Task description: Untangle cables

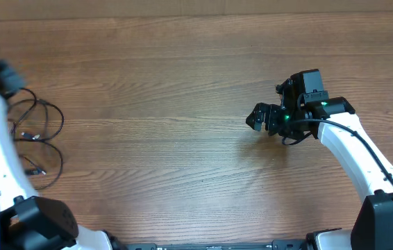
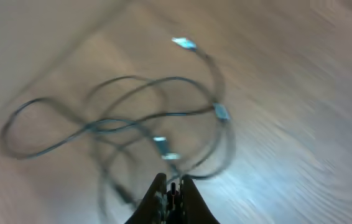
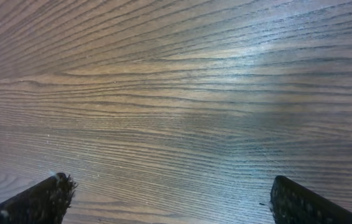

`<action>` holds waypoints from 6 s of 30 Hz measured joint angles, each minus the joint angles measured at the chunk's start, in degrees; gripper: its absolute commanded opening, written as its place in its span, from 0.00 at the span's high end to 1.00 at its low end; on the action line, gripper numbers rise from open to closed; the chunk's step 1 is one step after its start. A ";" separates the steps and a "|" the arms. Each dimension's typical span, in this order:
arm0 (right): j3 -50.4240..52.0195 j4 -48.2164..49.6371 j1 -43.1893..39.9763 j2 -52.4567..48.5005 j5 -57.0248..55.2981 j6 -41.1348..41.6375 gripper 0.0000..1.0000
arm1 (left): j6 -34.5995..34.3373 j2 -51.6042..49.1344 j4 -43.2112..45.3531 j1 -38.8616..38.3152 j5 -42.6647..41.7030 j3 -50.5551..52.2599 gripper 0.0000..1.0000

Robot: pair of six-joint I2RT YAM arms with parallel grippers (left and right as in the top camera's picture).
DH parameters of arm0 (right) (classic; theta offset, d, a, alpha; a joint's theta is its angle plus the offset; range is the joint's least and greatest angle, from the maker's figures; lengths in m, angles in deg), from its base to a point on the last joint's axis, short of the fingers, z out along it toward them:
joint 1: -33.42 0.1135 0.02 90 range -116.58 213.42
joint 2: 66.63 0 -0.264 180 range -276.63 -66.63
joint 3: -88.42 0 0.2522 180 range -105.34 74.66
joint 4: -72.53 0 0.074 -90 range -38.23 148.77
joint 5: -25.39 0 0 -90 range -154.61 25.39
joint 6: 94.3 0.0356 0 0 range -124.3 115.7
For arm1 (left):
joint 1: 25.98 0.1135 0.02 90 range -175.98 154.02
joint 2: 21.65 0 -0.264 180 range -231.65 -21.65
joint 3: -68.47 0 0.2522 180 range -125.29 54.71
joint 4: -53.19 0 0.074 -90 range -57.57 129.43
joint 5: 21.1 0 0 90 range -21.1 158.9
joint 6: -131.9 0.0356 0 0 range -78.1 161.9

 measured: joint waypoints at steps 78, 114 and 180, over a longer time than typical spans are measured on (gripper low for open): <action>-14.88 -18.49 -13.84 5.99 -11.54 -8.81 0.00 | 8.63 -4.96 -30.29 -38.40 -15.93 2.36 0.00; 7.37 -7.26 -13.84 37.35 -9.79 -9.03 0.00 | 5.68 45.38 1.07 -38.40 -6.01 36.70 0.00; 60.08 55.69 -10.40 88.59 -12.00 -9.05 0.00 | 5.68 -0.76 1.51 -38.40 -5.79 36.74 0.00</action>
